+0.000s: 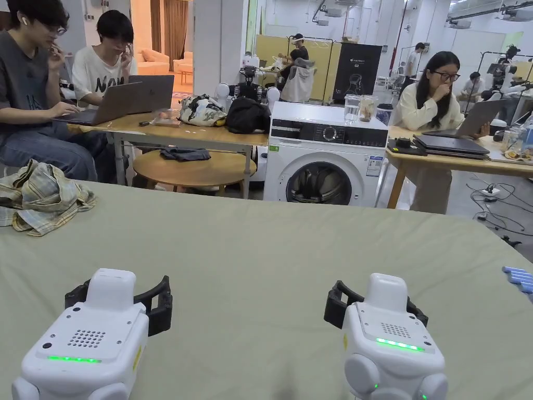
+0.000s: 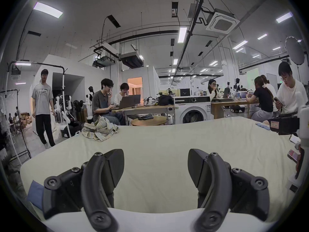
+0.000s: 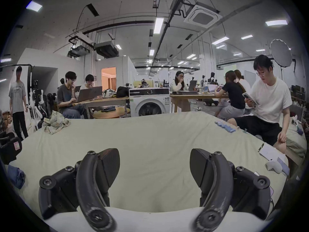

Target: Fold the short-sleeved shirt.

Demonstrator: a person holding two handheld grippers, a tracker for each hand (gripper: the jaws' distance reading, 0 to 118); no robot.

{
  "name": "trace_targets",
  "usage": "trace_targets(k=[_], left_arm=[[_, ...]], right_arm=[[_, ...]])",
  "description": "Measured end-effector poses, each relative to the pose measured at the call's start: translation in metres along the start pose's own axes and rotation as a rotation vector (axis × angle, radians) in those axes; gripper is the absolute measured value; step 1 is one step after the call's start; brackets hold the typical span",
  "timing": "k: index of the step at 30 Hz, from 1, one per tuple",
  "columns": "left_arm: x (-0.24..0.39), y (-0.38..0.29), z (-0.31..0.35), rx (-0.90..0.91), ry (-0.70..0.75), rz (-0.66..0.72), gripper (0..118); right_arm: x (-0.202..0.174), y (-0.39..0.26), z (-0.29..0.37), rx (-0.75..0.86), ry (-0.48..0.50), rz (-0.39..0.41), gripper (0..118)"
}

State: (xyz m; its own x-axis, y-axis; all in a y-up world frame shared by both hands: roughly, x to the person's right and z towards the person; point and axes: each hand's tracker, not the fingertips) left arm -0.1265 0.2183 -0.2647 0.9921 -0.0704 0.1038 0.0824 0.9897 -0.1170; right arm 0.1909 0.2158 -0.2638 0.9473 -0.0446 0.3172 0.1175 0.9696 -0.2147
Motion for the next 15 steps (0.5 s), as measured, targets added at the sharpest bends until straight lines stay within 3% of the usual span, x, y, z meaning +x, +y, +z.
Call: trace_targets(k=[5,12,15], left_arm=[[-0.002,-0.001,-0.003,-0.014,-0.006,-0.015,79],[-0.003,0.0,-0.004,-0.015,-0.014,-0.008,79],[-0.004,0.0,-0.006,-0.019,-0.017,-0.007,79]], right_arm=[[0.005,-0.002,-0.003,-0.036,-0.009,0.001,88],[0.012,0.0,-0.004,-0.089,0.07,-0.003,88],[0.006,0.001,-0.005,-0.063,0.017,0.027,88]])
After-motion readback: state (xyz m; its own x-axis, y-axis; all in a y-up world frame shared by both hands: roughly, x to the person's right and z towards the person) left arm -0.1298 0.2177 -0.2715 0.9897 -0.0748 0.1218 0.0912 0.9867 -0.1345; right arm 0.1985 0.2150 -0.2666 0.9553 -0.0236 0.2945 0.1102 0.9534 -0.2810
